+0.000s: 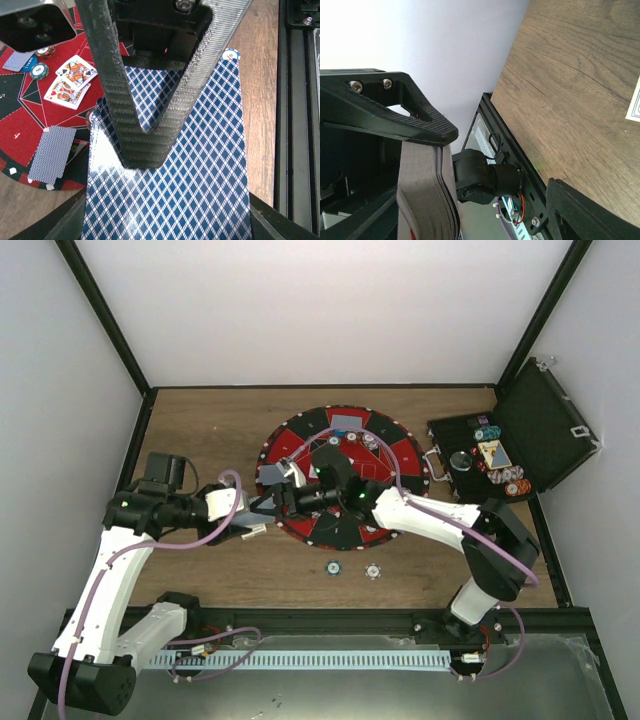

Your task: Distribute texas hold em gaming equipment

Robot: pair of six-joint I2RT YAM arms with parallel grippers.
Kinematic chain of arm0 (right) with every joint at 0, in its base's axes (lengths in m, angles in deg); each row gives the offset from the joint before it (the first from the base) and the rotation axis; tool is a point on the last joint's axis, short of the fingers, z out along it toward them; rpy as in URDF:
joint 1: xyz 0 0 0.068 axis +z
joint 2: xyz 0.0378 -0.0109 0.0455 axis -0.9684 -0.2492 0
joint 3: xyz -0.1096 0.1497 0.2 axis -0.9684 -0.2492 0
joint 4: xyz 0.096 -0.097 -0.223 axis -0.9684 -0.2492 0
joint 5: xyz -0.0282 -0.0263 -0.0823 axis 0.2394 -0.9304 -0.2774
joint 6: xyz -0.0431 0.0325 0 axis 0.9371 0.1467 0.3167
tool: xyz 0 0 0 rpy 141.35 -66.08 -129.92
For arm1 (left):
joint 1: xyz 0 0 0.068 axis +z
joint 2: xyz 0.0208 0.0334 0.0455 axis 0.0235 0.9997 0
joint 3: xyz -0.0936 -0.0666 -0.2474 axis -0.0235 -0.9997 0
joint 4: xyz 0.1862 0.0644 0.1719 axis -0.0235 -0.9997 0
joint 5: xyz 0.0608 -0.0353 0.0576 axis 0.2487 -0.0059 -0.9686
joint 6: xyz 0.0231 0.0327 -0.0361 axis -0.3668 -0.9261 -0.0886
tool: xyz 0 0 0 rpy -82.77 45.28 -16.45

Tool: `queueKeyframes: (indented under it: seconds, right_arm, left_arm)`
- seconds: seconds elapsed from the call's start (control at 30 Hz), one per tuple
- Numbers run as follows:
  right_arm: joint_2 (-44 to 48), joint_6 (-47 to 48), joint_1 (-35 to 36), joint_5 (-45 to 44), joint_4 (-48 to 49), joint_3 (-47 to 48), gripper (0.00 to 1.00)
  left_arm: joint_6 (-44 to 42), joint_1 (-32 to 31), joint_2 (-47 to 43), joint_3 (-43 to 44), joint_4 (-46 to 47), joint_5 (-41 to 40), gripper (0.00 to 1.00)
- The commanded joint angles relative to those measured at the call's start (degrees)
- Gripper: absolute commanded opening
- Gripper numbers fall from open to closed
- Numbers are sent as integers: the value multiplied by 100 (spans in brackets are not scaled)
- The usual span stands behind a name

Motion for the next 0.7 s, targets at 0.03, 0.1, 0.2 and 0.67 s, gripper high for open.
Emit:
queueKeyframes:
  seconds: [0.03, 0.1, 0.2, 0.67]
  right_arm:
    - [176, 28, -145, -112, -329, -88, 66]
    - [273, 30, -143, -120, -355, -57, 60]
    - [466, 20, -145, -157, -390, -54, 53]
    - [1025, 74, -210, -234, -803, 3, 6]
  left_arm:
    - [-87, 7, -65, 74, 87, 278, 12]
    - [-82, 7, -65, 65, 86, 265, 12]
    - [-82, 7, -82, 40, 94, 261, 12]
    - [-74, 7, -99, 22, 116, 256, 12]
